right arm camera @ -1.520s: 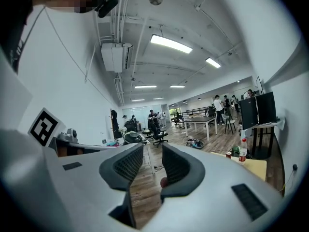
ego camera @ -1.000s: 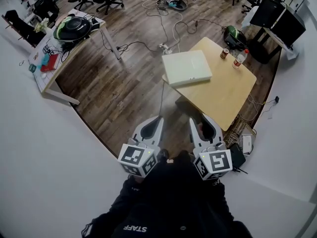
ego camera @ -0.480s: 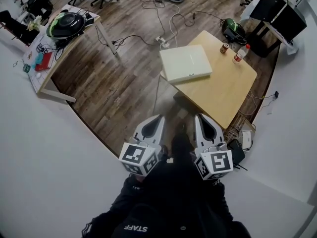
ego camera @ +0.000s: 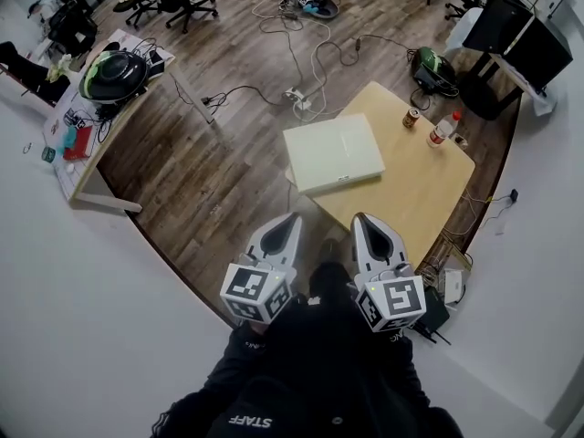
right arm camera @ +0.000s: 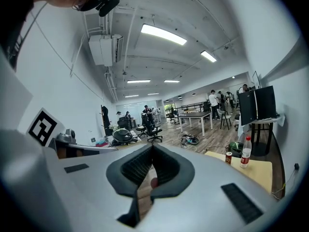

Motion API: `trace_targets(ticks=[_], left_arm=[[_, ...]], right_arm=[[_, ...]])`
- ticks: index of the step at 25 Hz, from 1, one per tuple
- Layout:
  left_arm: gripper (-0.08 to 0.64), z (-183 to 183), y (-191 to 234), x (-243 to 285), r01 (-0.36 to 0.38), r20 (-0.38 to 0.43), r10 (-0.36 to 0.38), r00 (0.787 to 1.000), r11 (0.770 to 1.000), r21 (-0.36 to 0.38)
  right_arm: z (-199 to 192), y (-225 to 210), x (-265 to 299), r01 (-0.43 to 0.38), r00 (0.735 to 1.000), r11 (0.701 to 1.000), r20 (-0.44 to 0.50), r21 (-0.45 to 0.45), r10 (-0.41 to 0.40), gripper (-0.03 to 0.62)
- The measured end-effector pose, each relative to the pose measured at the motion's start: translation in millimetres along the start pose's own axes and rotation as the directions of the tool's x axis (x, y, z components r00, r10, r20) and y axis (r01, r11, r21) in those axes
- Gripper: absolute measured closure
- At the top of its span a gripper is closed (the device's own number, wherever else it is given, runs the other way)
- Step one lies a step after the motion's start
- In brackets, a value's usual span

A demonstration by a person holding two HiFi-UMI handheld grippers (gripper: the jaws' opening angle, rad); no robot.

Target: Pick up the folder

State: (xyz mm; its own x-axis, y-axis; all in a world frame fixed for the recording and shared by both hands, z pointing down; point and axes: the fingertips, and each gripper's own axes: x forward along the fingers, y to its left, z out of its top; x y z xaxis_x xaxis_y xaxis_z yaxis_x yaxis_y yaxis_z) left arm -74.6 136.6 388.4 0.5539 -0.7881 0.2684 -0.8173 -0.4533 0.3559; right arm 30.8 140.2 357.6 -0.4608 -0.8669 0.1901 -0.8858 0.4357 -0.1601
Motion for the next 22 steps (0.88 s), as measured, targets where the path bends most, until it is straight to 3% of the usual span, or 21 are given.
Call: trace_targets(ticks=[13, 22], left_arm=[[0.523, 38, 1, 155, -0.015, -0.035, 0.015, 0.999, 1.0, -0.002], [0.523, 34, 24, 201, -0.079, -0.085, 0.079, 0.993, 0.997, -0.006]], right_arm=[[26, -134, 76, 0.0, 1.0, 0.999, -0.026, 0.054, 0.002, 0.569], [17, -180, 108, -0.014, 0.997, 0.995, -0.071, 0.103, 0.022, 0.569]])
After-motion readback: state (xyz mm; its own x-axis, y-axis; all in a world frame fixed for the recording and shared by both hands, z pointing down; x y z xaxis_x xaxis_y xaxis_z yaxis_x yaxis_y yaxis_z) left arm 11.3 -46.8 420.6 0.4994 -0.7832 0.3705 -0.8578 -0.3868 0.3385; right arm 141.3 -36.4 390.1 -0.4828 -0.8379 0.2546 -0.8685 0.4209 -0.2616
